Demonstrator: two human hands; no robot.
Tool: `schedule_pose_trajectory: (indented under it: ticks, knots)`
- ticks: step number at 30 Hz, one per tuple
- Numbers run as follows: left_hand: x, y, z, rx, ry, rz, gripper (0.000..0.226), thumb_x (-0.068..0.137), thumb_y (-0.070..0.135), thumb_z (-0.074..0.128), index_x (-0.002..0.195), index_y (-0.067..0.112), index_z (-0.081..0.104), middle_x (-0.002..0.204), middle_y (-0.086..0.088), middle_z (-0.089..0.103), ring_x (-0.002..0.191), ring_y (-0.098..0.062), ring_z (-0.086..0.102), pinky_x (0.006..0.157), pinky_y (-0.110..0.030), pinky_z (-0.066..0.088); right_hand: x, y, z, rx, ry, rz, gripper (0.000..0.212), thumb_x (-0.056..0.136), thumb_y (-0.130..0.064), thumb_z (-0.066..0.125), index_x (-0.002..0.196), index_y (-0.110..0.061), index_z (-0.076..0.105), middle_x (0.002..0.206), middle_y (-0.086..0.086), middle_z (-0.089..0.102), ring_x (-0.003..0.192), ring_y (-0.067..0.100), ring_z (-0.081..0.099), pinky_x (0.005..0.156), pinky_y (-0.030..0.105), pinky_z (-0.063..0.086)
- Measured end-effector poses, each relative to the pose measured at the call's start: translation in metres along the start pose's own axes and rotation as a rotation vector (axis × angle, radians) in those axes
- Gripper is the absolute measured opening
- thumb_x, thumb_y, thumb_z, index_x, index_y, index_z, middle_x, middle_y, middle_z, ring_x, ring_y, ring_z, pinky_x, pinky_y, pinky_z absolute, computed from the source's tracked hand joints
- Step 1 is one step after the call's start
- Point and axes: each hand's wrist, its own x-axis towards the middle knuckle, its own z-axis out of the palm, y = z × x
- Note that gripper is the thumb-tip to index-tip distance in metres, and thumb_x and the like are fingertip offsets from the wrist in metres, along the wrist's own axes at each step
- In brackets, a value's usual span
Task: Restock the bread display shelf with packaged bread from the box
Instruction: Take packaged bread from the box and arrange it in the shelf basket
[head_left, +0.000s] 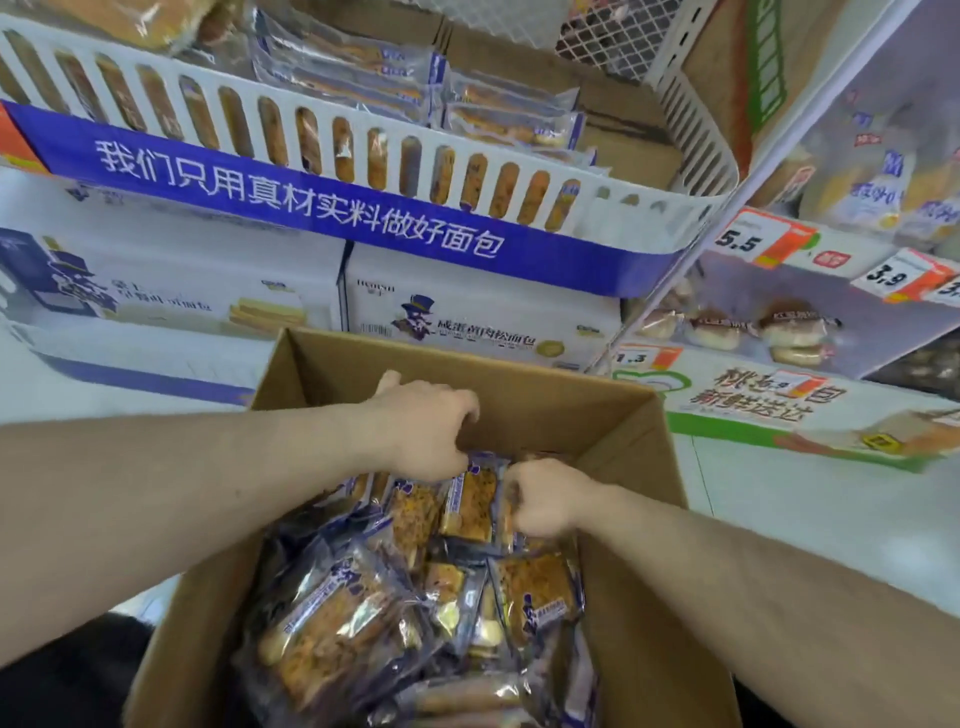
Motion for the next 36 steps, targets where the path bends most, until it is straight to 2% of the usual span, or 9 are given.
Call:
schedule_pose_trajectory:
  ticks: [4,10,15,18,22,26,29,32,36]
  knots:
    - [0.002,-0.002,0.010,-0.003,-0.005,0.026,0.041,0.090,0.031,0.054,0.130,0.028,0.048,0.112,0.008,0.059,0.110,-0.019,0.053,0.106,-0.049,0.024,0.022,0.011,0.047,-0.254,-0.237,-0.036,0.063,0.083,-0.014,0.059,0.145,-0.019,0.044,0.134,0.014,0.055,0.125,0.034,0.051,0.107,0.043,0.043]
    - [0.011,-0.017,0.012,-0.204,-0.063,-0.121,0.036,0.089,0.033,0.056,0.125,0.032,0.050,0.107,0.014,0.064,0.107,-0.015,0.055,0.107,-0.046,0.026,0.037,0.022,0.077,-0.207,-0.318,-0.032,0.061,0.082,-0.014,0.076,0.138,-0.015,0.052,0.129,0.013,0.059,0.120,0.034,0.056,0.105,0.040,0.044]
    - [0.016,-0.032,0.020,-0.422,-0.100,-0.196,0.028,0.089,0.027,0.059,0.116,0.027,0.053,0.098,0.009,0.062,0.093,-0.015,0.057,0.104,-0.047,0.043,0.060,0.044,0.038,0.585,-0.244,0.179,0.066,0.075,-0.031,0.085,0.131,-0.011,0.058,0.127,0.010,0.064,0.113,0.028,0.061,0.101,0.041,0.048]
    - [0.017,-0.034,0.025,-0.444,-0.120,-0.206,0.034,0.088,0.025,0.061,0.122,0.022,0.056,0.098,0.004,0.063,0.084,-0.013,0.057,0.084,-0.033,0.051,0.075,0.036,0.038,1.247,-0.154,0.319,0.029,0.088,-0.026,0.073,0.110,-0.008,0.067,0.092,0.008,0.076,0.085,0.024,0.070,0.089,0.044,0.055]
    - [0.017,-0.034,0.032,-0.408,-0.179,-0.225,0.032,0.090,0.026,0.059,0.122,0.022,0.055,0.087,0.006,0.062,0.077,-0.013,0.056,0.079,-0.032,0.049,0.090,0.002,0.051,1.293,-0.071,0.414,0.088,0.072,-0.044,0.084,0.144,-0.010,0.046,0.139,0.010,0.058,0.127,0.030,0.054,0.109,0.044,0.040]
    - [0.016,-0.033,0.033,-0.318,-0.216,-0.230,0.033,0.090,0.027,0.057,0.123,0.024,0.055,0.084,0.011,0.057,0.090,-0.015,0.056,0.096,-0.039,0.047,0.101,-0.026,0.058,1.409,0.078,0.417,0.079,0.075,-0.021,0.083,0.138,-0.013,0.036,0.120,0.011,0.060,0.107,0.033,0.063,0.088,0.042,0.055]
    - [0.014,-0.033,0.035,-0.343,-0.250,-0.220,0.033,0.091,0.025,0.057,0.124,0.023,0.054,0.080,0.011,0.055,0.080,-0.012,0.053,0.078,-0.031,0.047,0.100,-0.025,0.060,1.576,0.113,0.478,0.087,0.059,-0.012,0.091,0.123,-0.015,0.032,0.102,0.019,0.065,0.084,0.037,0.072,0.072,0.056,0.061]
    - [0.013,-0.031,0.035,-0.380,-0.254,-0.211,0.035,0.092,0.022,0.057,0.127,0.020,0.054,0.081,0.010,0.053,0.072,-0.007,0.051,0.063,-0.023,0.042,0.099,-0.010,0.076,1.639,-0.069,0.426,0.106,0.035,-0.026,0.100,0.128,-0.006,0.053,0.108,0.017,0.072,0.090,0.035,0.074,0.080,0.053,0.060]
    - [0.013,-0.028,0.027,-0.382,-0.218,-0.198,0.038,0.092,0.022,0.057,0.130,0.018,0.053,0.090,0.008,0.057,0.073,-0.007,0.052,0.059,-0.022,0.042,0.075,-0.001,0.063,1.545,-0.163,0.411,0.038,0.078,-0.018,0.081,0.112,-0.003,0.072,0.100,0.015,0.077,0.095,0.033,0.074,0.084,0.044,0.060]
